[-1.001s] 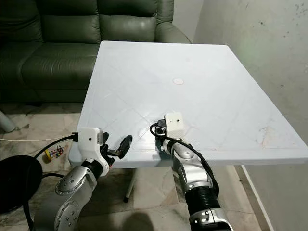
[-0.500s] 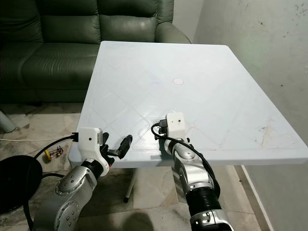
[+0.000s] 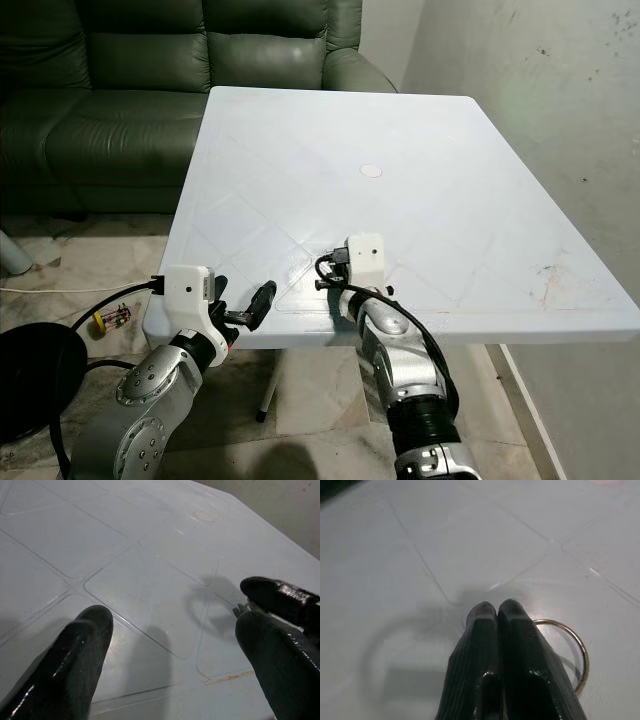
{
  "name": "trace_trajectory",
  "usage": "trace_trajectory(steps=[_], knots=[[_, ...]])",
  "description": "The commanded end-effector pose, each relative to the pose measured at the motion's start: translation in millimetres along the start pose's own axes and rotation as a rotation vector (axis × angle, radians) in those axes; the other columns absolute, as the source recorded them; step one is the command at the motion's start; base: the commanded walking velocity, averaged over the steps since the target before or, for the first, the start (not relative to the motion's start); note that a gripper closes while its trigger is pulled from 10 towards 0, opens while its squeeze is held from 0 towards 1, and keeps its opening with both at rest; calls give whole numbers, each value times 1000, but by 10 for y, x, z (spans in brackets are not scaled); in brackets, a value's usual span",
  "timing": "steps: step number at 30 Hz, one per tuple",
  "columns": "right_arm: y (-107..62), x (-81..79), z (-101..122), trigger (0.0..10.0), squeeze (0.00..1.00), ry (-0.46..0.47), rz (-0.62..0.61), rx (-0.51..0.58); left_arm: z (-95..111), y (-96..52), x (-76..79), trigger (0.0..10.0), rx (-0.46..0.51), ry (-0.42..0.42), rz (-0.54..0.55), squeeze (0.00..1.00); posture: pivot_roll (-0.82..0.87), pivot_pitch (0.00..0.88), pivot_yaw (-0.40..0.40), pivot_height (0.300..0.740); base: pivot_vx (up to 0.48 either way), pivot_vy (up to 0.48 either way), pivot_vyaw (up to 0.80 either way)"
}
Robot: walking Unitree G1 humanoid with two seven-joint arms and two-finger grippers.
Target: Hang keys on a hook
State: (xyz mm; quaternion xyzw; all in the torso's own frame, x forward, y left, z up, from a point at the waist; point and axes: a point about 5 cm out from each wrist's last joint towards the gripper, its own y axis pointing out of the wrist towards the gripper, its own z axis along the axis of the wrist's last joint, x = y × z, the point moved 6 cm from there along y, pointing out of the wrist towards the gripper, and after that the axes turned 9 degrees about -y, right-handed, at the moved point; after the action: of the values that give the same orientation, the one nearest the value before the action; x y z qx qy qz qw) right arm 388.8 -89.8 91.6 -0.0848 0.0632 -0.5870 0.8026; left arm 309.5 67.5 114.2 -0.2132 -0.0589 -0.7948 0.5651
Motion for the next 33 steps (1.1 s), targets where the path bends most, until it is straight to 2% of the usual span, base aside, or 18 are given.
trace_trajectory(steps=[1, 4, 7, 8, 9, 10, 12, 16, 22, 24, 25, 28, 29, 30, 31, 32, 33], knots=[[-31, 39, 172, 0, 0, 49, 7, 84, -18, 12, 63, 10000, 0, -14, -13, 0, 28, 53, -105, 740, 0, 0, 0], [-54, 46, 273, 0, 0, 114, 27, 138, -22, 11, 67, 10000, 0, -16, -13, 0, 27, 55, -105, 740, 0, 0, 0], [-127, 18, 466, 0, 0, 161, 91, 255, -21, 13, 73, 10000, 1, -17, -13, 0, 26, 58, -106, 740, 0, 0, 0], [-146, 17, 508, 0, 0, 169, 103, 281, -20, 15, 74, 10000, 2, -18, -12, 0, 26, 59, -106, 740, 0, 0, 0], [-210, -8, 626, 0, 0, 147, 139, 366, -19, 18, 76, 10000, 4, -19, -11, 0, 26, 60, -107, 740, 0, 0, 0], [-241, -24, 672, 0, 0, 134, 157, 402, -18, 20, 76, 10000, 4, -19, -11, 0, 26, 60, -107, 740, 0, 0, 0], [-262, -23, 695, 0, 0, 223, 189, 409, -6, 33, 74, 10000, 8, -19, -8, 0, 25, 62, -107, 740, 0, 0, 0], [-298, -50, 734, 0, 0, 212, 217, 438, 2, 43, 67, 10000, 11, -18, -5, 0, 24, 63, -107, 740, 0, 0, 0], [-326, -19, 767, 0, 0, 196, 211, 453, 85, 108, -35, 10000, 42, -9, 37, 0, 14, 67, -107, 740, 0, 0, 0], [-337, 61, 824, 0, 0, 189, 178, 469, 192, 170, -147, 10000, 76, -4, 81, 0, 9, 72, -109, 740, 0, 0, 0], [-337, 61, 824, 0, 0, 189, 178, 469, 192, 170, -147, 10000, 76, -4, 81, 0, 9, 72, -109, 740, 0, 0, 0], [-344, 212, 911, 0, 0, 153, 93, 488, 420, 228, -336, 10000, 144, 3, 144, 0, 5, 74, -109, 740, 0, 0, 0], [-333, 276, 919, 1529, 0, 125, 47, 477, 490, 237, -384, 10000, 162, 15, 157, 0, 5, 74, -109, 740, 0, 0, 0], [-321, 306, 911, 9059, 0, 110, 27, 462, 529, 241, -412, 10000, 173, 18, 163, 0, 1, 72, -107, 740, 0, 0, 0], [-321, 306, 911, 9059, 0, 110, 27, 462, 529, 241, -412, 10000, 173, 18, 163, 0, 1, 72, -107, 740, 0, 0, 0], [-315, 319, 904, 10000, 0, 104, 18, 452, 549, 245, -427, 10000, 179, 18, 166, 0, 1, 72, -107, 740, 0, 0, 0], [-322, 405, 911, 10000, 0, 69, -32, 444, 653, 236, -485, 10000, 213, 19, 173, 0, -3, 68, -104, 740, 0, 0, 0]])
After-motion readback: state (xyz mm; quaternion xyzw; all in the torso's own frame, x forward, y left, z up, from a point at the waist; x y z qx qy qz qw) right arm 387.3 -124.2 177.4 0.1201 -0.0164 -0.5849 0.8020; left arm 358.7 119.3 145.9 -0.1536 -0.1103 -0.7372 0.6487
